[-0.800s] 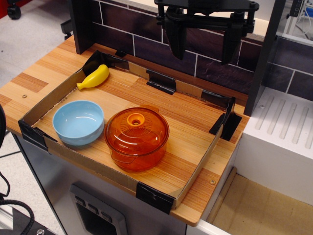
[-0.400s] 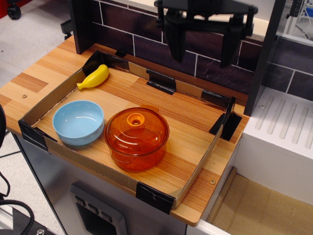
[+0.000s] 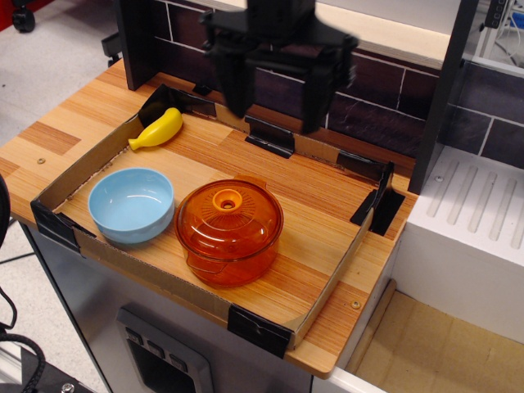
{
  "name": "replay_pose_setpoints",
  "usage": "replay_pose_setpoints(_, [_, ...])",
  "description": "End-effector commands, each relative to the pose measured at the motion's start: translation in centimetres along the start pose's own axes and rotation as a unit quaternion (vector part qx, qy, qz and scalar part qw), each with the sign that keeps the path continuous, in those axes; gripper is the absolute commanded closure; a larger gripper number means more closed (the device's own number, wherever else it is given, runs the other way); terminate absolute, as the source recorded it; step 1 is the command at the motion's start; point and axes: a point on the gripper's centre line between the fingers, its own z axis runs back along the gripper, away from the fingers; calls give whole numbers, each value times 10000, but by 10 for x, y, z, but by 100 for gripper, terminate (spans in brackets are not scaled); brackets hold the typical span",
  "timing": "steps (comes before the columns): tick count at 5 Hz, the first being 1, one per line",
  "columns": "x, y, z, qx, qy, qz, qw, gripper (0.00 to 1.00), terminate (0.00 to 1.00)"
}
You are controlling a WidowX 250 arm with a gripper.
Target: Take lid off pot
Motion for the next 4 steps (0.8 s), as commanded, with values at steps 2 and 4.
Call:
replay_pose_setpoints(2, [-16,43,-12,116,-215,-338,9991,0,0])
replay_pose_setpoints(4, [-13,41,-39,248,-214,-414,9986,0,0])
